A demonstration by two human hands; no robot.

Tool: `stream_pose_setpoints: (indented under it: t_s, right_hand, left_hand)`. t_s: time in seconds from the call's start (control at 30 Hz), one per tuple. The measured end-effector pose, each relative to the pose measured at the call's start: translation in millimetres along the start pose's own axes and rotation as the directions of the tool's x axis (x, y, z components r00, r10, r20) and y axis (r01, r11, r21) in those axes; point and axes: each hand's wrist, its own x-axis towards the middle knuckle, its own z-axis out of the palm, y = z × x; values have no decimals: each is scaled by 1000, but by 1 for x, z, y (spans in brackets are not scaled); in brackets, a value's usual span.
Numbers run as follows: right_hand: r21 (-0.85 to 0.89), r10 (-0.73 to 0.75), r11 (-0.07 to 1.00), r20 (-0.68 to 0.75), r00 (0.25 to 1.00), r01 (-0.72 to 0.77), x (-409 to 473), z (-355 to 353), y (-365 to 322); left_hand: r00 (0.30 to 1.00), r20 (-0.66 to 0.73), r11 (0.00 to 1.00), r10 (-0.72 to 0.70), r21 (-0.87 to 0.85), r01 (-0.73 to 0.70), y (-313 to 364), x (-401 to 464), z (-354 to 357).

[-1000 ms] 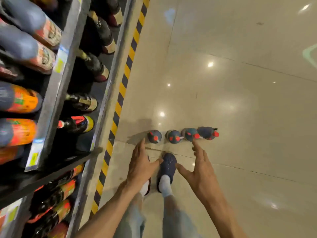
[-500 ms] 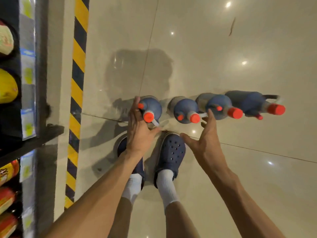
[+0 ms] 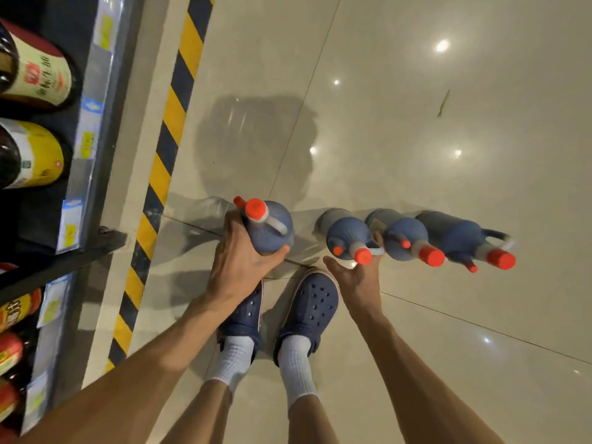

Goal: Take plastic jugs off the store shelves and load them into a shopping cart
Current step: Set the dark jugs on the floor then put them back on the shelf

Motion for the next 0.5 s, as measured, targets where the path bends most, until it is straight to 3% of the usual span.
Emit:
stream_pose_setpoints:
  t_s: [0.23,0.37,0.5]
  right_hand:
    - [113,-38,993,-74,996,47,16,30,18]
    - [125,-123,982,-137,983,141,12,30,-20]
    - [76,-235,967,-95,967,243,-2,19,-65]
  left_hand:
    - [994,-56,994,-94,-56,91,-20,11,-3]
    - [984,-93,986,-155,-71,149,-19,7,-6]
    - [982,-114,981,-151,-141,135,1,-4,-29]
